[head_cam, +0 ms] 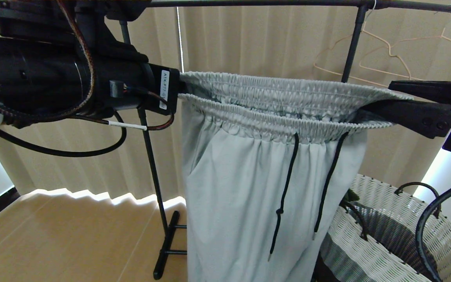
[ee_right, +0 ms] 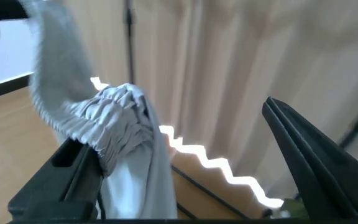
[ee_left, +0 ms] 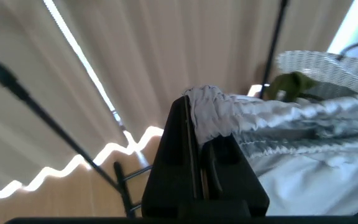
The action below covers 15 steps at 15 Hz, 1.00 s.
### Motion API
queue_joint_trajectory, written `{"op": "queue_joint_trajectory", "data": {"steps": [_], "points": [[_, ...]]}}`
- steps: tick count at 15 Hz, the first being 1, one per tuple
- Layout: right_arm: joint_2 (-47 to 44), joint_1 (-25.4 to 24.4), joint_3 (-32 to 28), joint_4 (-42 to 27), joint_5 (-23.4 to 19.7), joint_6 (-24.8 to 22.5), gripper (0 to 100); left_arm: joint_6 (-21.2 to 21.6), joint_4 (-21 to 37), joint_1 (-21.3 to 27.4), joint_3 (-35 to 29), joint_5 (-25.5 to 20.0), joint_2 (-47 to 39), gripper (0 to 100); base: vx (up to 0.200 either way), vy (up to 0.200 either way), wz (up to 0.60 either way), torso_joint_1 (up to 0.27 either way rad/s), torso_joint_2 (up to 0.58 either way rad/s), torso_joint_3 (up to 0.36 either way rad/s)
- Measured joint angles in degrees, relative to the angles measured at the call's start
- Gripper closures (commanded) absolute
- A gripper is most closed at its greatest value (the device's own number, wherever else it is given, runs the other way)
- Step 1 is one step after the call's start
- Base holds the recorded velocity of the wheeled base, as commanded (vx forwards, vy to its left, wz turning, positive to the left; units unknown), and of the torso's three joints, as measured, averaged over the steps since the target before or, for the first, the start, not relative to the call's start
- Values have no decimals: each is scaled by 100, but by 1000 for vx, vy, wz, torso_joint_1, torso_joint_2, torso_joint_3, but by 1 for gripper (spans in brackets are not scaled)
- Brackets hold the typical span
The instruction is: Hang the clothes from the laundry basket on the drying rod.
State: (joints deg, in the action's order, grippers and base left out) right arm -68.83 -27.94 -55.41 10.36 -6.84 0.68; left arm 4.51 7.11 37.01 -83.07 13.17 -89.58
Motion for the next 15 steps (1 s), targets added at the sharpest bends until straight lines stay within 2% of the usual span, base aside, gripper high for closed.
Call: {"op": "queue_joint_trajectory", "data": {"steps": [1, 4, 6, 10, 15], "points": [[45, 0, 56, -2, -101, 0, 0, -2, 0, -33, 2, 55, -6, 100, 0, 0, 0, 0, 0, 0], [262, 2, 285, 12, -785, 0, 0, -6, 4, -66, 7, 213, -20, 100, 0, 0, 0, 0, 0, 0], [354, 2, 390, 0, -950, -4, 0, 11, 6, -61, 7, 210, -24, 100, 0, 0, 0, 0, 0, 0], [414, 193, 519, -60, -785, -169, 0, 279, 20, -102, 158, 213, 41, 100, 0, 0, 0, 0, 0, 0], [461, 1342, 1037, -82, 46, -1170, 0, 892, 15, -503, 1204, 218, 766, 100, 0, 0, 0, 0, 0, 0]]}}
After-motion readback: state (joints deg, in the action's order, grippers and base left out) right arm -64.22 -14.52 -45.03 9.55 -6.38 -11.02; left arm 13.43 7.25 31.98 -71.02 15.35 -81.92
